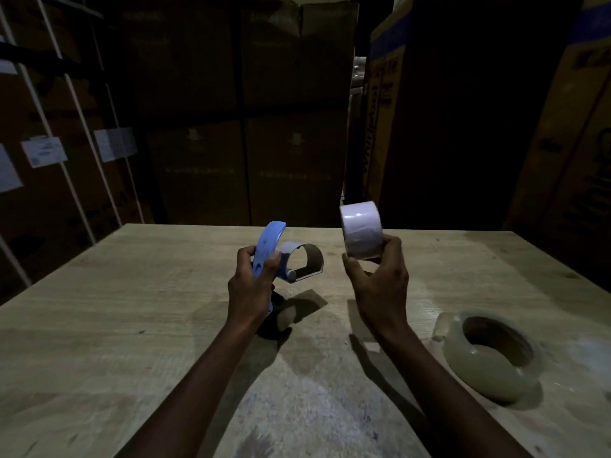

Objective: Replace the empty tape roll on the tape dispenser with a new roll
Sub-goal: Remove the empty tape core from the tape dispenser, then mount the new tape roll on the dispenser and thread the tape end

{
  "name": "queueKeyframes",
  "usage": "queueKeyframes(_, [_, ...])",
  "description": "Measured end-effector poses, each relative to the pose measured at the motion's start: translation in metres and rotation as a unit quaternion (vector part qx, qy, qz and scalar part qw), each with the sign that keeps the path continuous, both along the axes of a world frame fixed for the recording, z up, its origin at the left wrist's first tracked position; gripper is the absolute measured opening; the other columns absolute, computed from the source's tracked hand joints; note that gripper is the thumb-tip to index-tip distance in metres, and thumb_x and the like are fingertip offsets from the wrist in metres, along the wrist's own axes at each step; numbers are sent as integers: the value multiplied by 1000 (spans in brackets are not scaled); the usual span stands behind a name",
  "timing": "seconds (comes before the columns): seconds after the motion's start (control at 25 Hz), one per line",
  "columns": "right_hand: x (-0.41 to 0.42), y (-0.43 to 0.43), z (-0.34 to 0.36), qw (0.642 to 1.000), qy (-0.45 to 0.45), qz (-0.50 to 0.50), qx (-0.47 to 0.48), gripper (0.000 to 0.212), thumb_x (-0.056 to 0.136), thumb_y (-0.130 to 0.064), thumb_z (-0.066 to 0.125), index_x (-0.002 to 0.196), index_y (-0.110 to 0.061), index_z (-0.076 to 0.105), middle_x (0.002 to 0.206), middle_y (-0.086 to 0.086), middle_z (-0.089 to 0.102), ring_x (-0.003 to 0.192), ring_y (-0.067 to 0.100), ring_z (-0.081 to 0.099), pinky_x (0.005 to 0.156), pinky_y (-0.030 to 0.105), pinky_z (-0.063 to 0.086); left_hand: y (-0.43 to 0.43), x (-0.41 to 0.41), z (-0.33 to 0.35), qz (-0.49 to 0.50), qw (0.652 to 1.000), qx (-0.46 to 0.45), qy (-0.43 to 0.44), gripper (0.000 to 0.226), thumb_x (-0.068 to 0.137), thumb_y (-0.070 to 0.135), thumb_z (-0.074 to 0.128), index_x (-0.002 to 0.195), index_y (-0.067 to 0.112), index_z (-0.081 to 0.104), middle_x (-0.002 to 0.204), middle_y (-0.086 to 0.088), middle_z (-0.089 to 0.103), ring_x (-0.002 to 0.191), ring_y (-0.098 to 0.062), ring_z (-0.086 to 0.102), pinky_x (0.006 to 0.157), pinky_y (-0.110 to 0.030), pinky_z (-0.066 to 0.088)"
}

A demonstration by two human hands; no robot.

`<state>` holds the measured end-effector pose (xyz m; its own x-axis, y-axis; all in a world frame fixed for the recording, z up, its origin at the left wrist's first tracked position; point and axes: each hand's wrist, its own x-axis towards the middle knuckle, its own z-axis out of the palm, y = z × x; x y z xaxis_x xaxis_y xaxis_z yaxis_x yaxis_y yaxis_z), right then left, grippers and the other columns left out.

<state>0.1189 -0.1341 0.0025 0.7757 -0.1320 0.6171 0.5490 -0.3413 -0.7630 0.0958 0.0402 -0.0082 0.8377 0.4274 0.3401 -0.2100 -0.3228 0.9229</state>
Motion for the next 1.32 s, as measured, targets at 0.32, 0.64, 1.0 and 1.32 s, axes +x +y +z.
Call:
queueKeyframes(0.32, [14, -2, -19, 981, 29, -102, -162, 58, 84, -23, 66, 135, -21, 38, 119, 8, 51, 106, 25, 46, 68, 30, 43, 6, 3, -6, -23, 999, 14, 46, 33, 95, 45, 43, 99, 18, 62, 79, 1, 55, 71, -16, 51, 61, -28, 37])
queueKeyframes(0.64, [24, -14, -29, 941, 113, -138, -288, 54, 77, -6, 67, 122, -33, 56, 124, 2, 56, 103, 25, 49, 73, 38, 53, 7, 5, -2, -124, 961, 137, 204, 54, 87, 56, 53, 72, 8, 73, 58, -1, 63, 54, -20, 50, 55, -29, 33])
queueKeyframes(1.0, [23, -15, -25, 951, 94, -140, -260, 37, 81, -14, 65, 112, -33, 62, 116, -10, 65, 98, 21, 54, 66, 27, 42, -13, -2, 6, -86, 913, 359, 172, 44, 92, 44, 51, 78, 9, 74, 71, -17, 70, 58, -27, 60, 55, -34, 41])
queueKeyframes(1.32, [-10, -30, 15, 929, 48, -167, -326, 21, 85, -20, 55, 100, -24, 68, 100, 2, 71, 100, 29, 49, 69, 34, 39, -30, -2, 19, -50, 872, 457, 170, 26, 87, 41, 61, 92, 20, 76, 82, -7, 73, 72, -22, 64, 63, -34, 50])
